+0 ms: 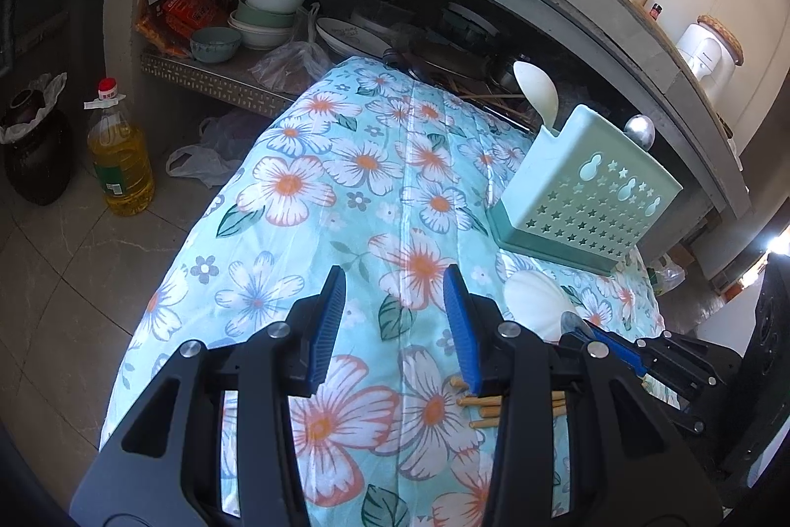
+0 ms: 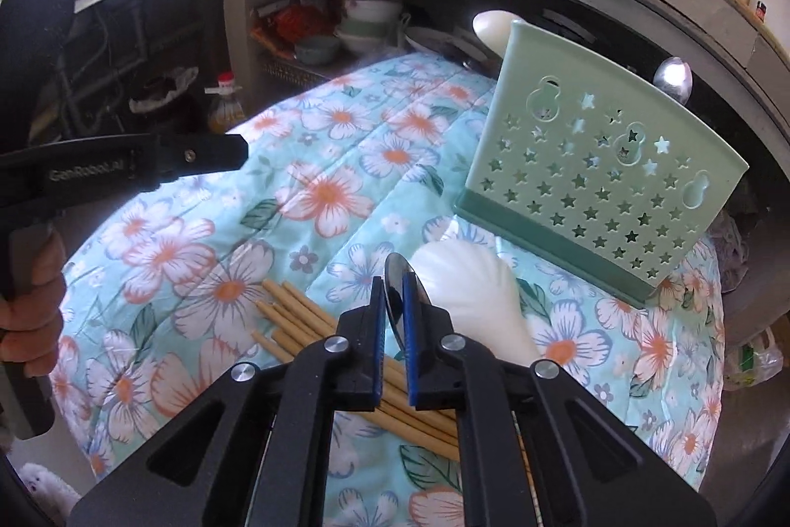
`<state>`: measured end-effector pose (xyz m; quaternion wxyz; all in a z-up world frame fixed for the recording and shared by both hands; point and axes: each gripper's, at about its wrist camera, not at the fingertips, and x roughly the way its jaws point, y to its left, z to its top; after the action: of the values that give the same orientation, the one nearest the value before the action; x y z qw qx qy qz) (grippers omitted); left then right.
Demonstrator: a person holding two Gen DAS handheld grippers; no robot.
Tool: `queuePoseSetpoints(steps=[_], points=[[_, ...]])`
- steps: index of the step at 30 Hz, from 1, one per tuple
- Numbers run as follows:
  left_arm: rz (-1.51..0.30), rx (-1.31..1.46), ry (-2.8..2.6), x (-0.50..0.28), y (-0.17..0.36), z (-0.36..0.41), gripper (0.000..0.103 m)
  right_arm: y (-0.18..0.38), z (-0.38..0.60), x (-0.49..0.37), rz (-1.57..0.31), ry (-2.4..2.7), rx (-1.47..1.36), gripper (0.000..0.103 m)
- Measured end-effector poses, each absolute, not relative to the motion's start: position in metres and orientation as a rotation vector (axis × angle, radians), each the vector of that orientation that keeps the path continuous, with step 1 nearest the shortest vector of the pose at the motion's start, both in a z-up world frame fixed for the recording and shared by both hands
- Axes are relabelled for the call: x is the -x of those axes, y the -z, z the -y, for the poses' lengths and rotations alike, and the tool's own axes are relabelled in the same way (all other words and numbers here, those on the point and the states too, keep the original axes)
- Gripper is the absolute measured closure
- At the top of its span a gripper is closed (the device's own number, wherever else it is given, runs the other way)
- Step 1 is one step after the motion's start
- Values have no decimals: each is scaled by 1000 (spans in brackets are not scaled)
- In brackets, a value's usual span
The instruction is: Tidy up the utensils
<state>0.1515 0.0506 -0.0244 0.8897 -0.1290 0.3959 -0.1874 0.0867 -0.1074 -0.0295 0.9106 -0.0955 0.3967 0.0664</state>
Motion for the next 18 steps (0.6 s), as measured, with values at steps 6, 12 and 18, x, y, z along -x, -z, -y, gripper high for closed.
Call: queuePoseSetpoints(steps=[6,12,18], points=[[-821,275,422,-148,20,-42,65,40,120,-94,-873,-269,35,91],[-855,321,531,-157,17,-27,65,29,162,-77,-836,-316,-199,83],[-953,355,666,-184,22,11,64,19,212,-56,-792,-260,-354,83]])
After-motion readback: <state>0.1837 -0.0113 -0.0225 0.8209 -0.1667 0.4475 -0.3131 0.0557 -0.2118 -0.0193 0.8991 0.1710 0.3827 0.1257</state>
